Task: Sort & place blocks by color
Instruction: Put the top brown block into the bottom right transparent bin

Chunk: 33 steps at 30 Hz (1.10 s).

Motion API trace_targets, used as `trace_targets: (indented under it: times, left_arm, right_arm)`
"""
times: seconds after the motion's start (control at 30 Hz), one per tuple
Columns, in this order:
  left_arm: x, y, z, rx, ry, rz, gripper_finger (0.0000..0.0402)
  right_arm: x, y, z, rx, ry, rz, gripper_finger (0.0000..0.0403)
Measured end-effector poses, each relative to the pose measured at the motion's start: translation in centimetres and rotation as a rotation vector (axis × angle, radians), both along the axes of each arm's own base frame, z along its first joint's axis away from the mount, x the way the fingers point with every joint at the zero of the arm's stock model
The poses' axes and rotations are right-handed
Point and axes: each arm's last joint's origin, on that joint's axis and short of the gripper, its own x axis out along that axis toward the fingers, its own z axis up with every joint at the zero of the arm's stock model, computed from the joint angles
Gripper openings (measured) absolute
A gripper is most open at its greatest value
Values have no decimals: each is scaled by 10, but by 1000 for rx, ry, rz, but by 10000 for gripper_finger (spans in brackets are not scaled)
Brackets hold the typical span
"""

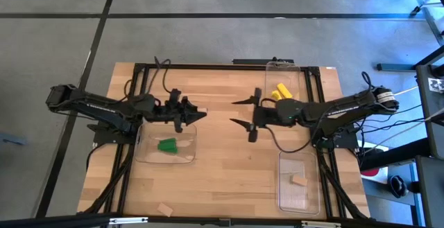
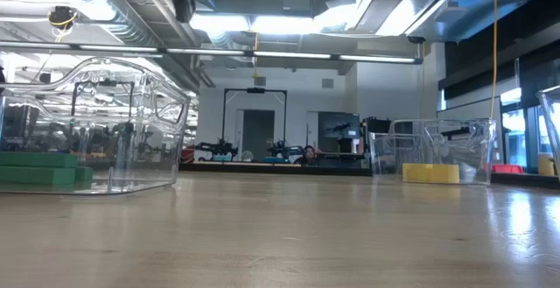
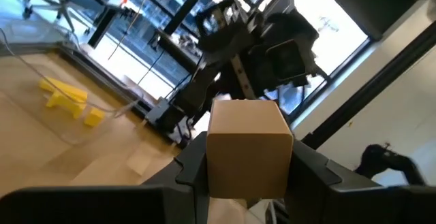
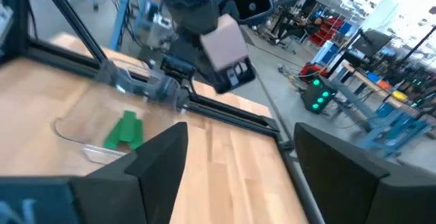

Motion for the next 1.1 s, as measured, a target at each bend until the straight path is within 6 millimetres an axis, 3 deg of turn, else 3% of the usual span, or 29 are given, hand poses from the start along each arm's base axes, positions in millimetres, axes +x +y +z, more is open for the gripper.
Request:
trace_targets:
  times: [0.2,0.4,0.77,1.1]
  left_arm:
    - [27,-3,6,7,35,-35,122]
    - [44,-6,13,-36,48,-85,122]
    - [49,1,12,-185,35,-35,122]
    - [58,2,4,-254,60,-95,122]
  right_arm:
    - [27,4,5,-18,19,-3,271]
    - [36,5,3,-18,27,-2,271]
    - [38,7,4,-11,3,35,272]
    - [49,8,-4,-6,-24,49,271]
